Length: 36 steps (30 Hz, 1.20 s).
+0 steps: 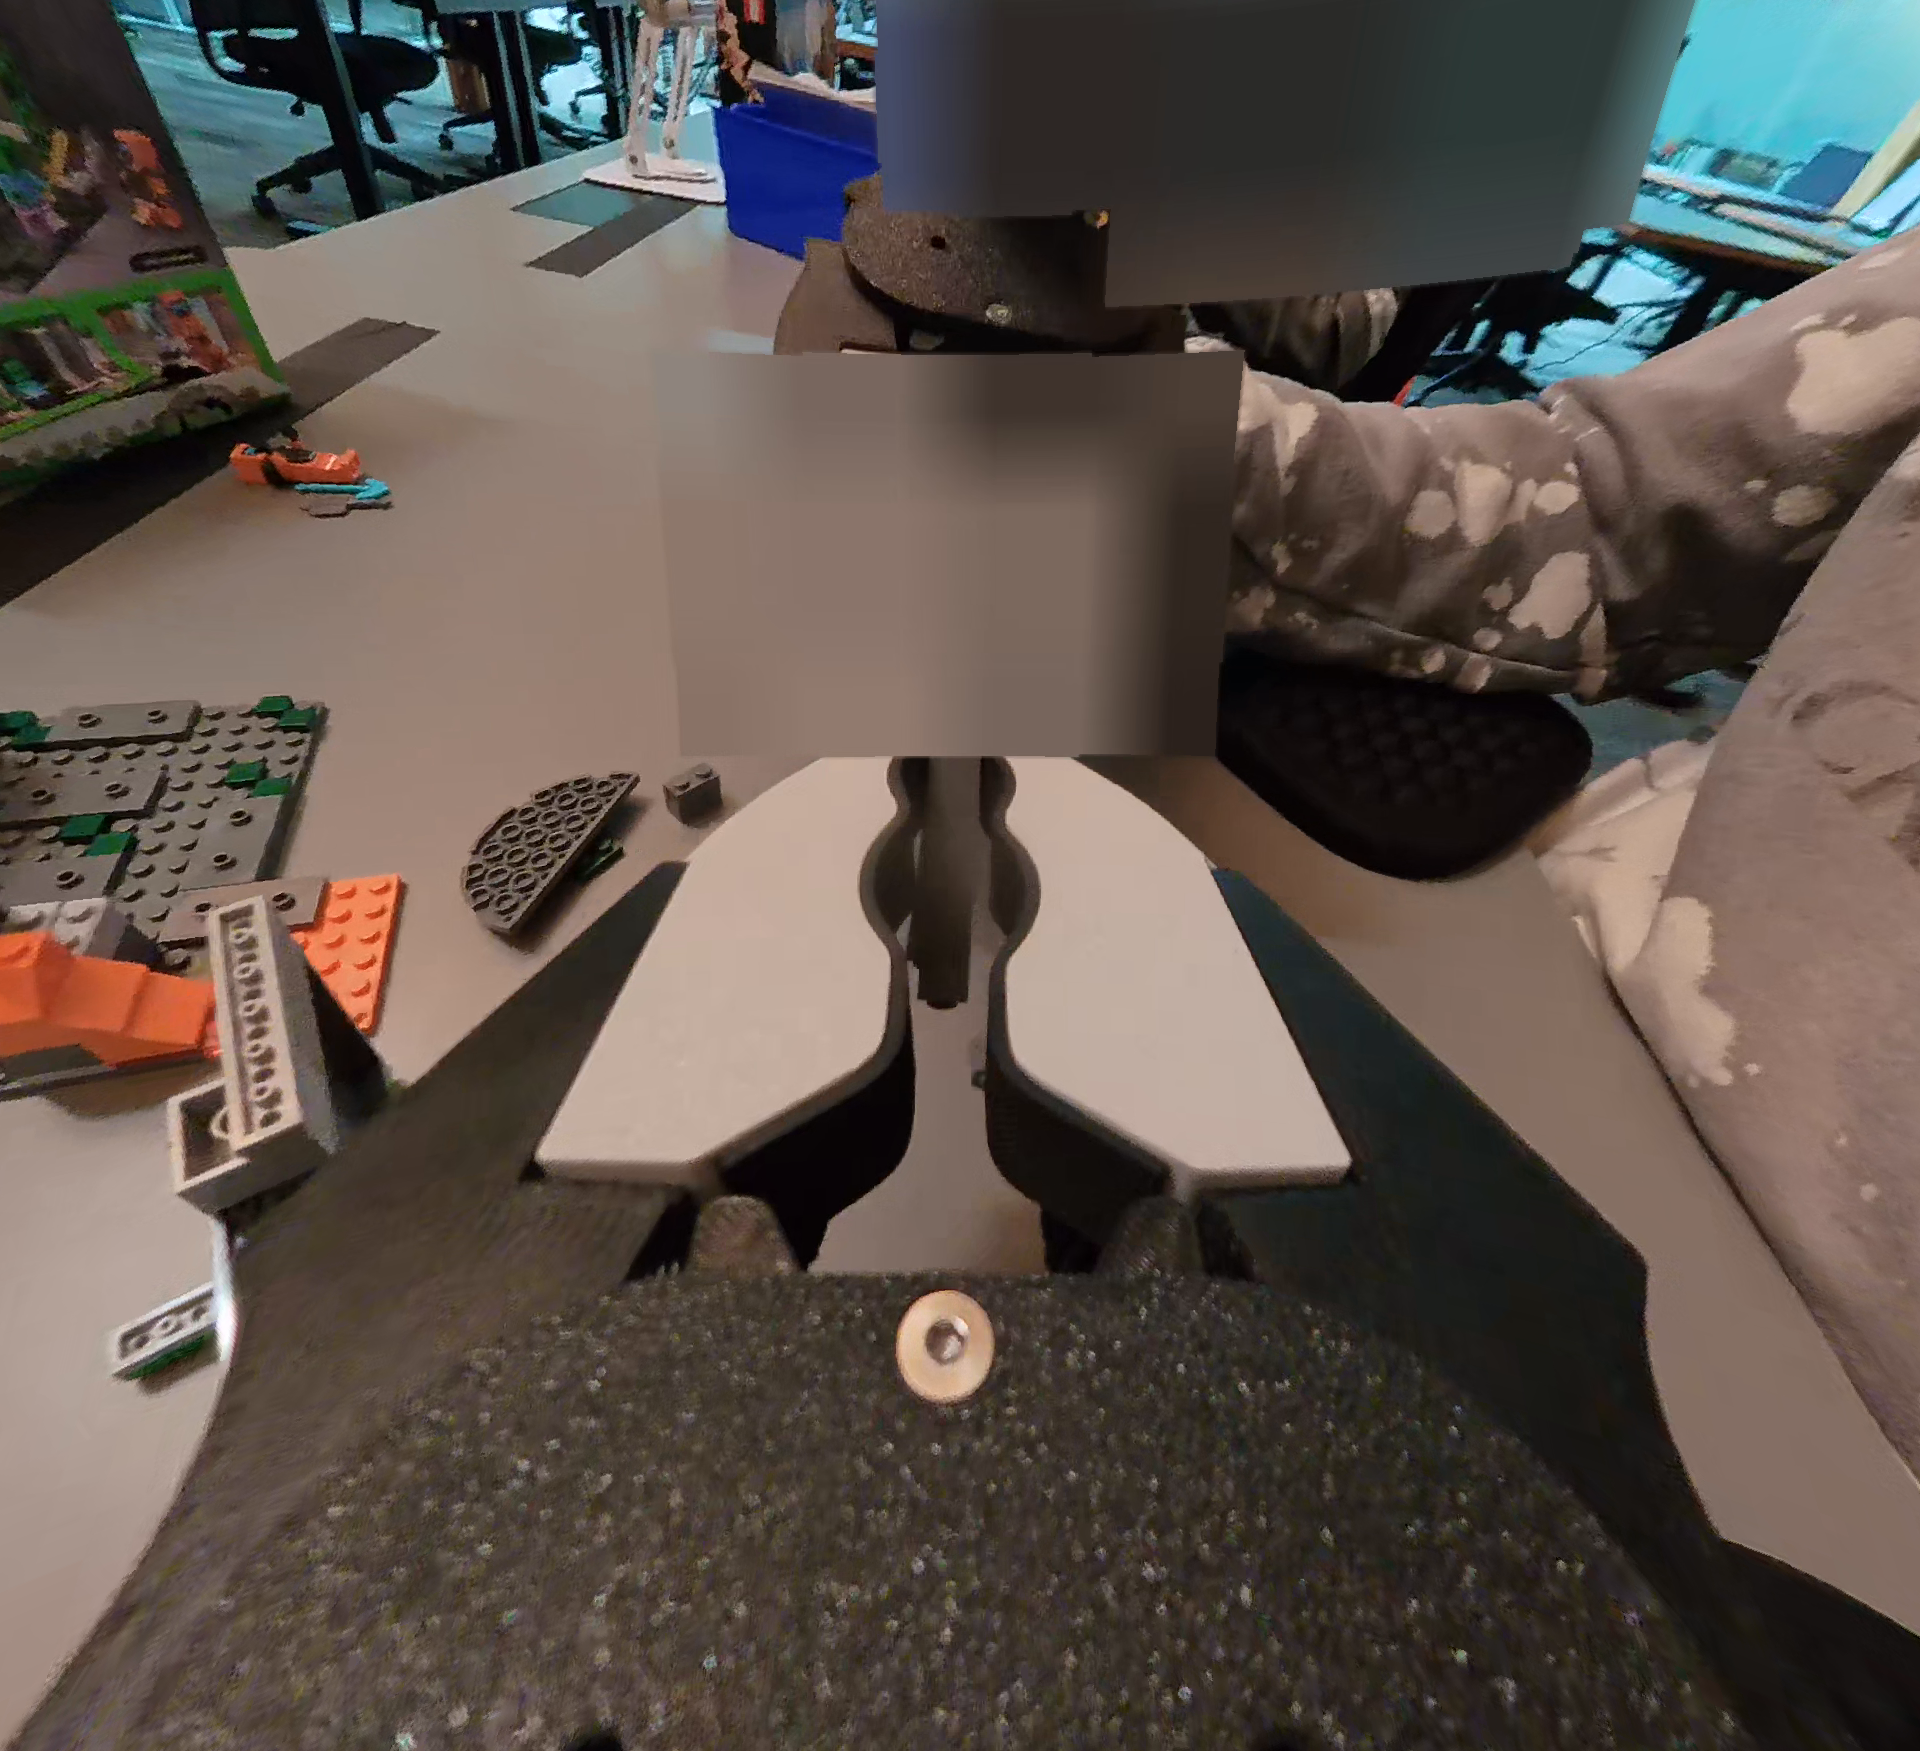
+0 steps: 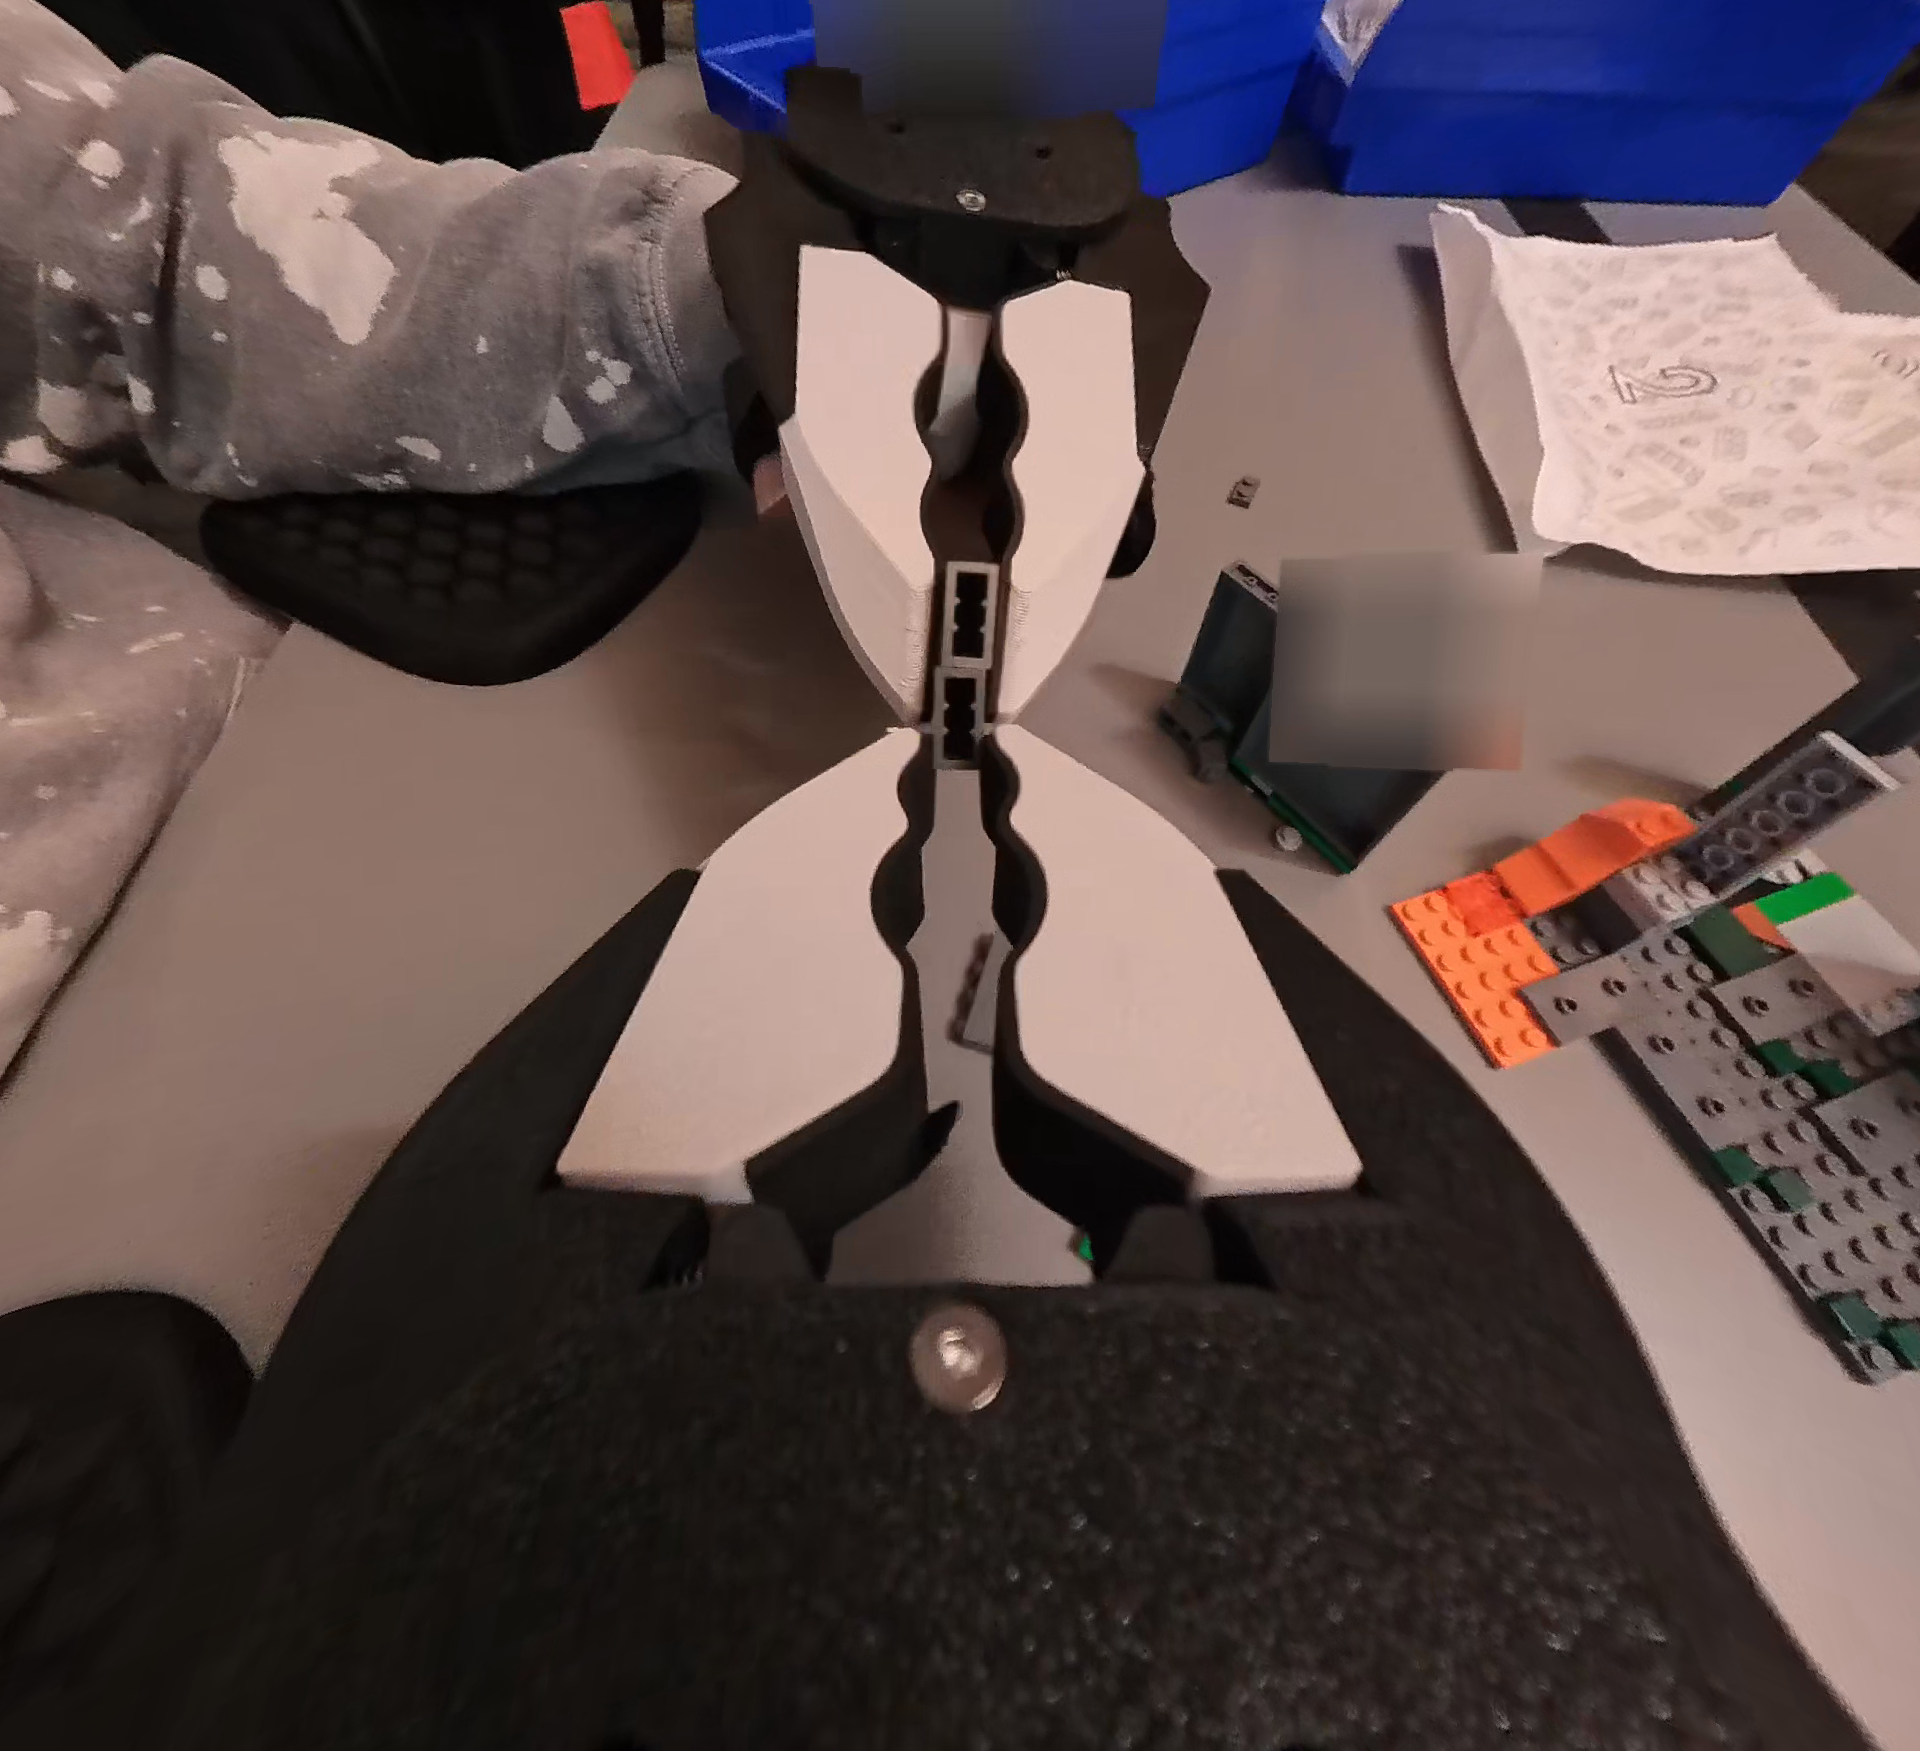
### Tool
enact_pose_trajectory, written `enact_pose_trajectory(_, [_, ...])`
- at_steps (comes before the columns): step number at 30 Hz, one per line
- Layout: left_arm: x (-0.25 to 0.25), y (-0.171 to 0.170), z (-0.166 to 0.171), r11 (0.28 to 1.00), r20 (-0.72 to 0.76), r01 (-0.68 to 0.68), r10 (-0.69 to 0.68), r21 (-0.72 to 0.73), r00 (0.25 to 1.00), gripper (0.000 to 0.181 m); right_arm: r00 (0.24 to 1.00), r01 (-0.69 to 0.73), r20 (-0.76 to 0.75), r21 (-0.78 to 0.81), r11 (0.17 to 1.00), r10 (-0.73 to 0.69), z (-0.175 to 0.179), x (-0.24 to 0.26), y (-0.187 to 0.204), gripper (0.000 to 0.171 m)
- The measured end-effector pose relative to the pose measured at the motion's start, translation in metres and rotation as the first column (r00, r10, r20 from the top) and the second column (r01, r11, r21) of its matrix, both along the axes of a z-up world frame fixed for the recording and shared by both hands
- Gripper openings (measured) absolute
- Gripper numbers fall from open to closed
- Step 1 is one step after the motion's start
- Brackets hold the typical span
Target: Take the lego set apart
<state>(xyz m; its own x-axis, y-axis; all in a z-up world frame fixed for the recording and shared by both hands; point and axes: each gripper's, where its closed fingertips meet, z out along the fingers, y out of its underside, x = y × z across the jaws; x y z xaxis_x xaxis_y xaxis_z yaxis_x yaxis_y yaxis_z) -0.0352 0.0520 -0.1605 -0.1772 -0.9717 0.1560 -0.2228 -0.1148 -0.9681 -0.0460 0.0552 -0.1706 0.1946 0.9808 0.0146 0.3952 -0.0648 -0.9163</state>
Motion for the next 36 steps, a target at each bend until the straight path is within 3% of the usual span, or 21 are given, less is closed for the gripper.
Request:
enact_pose_trajectory(5, [-0.006, -0.005, 0.005, 0.998, 0.029, 0.045, -0.043, -0.05, 0.999, 0.015, 0.998, -0.062, -0.004, -0.011, 0.998, 0.062, 0.002, -0.001, -0.01, 0.008])
enact_pose_trajectory(8, [-0.008, -0.001, 0.003, 1.0, 0.014, 0.019, -0.019, -0.02, 1.0, 0.0, 0.997, -0.079, -0.007, -0.035, 0.996, 0.078, 0.0, 0.001, -0.013, 0.008])
enact_pose_trajectory(16, [-0.015, 0.012, 0.01, 0.999, 0.038, -0.036, 0.037, -0.026, 0.999, 0.0, 0.99, 0.019, 0.144, -0.091, 0.996, -0.006, -0.031, 0.02, 0.002, 0.008])
enact_pose_trajectory(20, [-0.016, 0.026, 0.01, 0.992, 0.028, -0.124, 0.124, 0.007, 0.992, 0.0, 0.956, 0.086, 0.286, -0.066, 0.994, -0.063, -0.058, 0.028, 0.012, 0.008])
enact_pose_trajectory(24, [-0.023, 0.051, 0.011, 0.955, 0.017, -0.283, 0.283, 0.085, 0.959, 0.0, 0.943, 0.097, 0.324, -0.032, 0.995, -0.081, -0.061, 0.024, 0.015, 0.012])
enact_pose_trajectory(31, [-0.045, 0.088, 0.014, 0.849, 0.019, -0.488, 0.495, 0.202, 0.869, 0.001, 0.977, 0.142, 0.169, -0.082, 0.986, -0.127, -0.037, 0.03, 0.023, 0.025])
enact_pose_trajectory(36, [-0.057, 0.102, -0.003, 0.804, -0.065, -0.523, 0.56, 0.283, 0.826, 0.017, 0.968, 0.235, 0.102, -0.059, 0.97, -0.229, -0.025, 0.041, 0.04, 0.025])
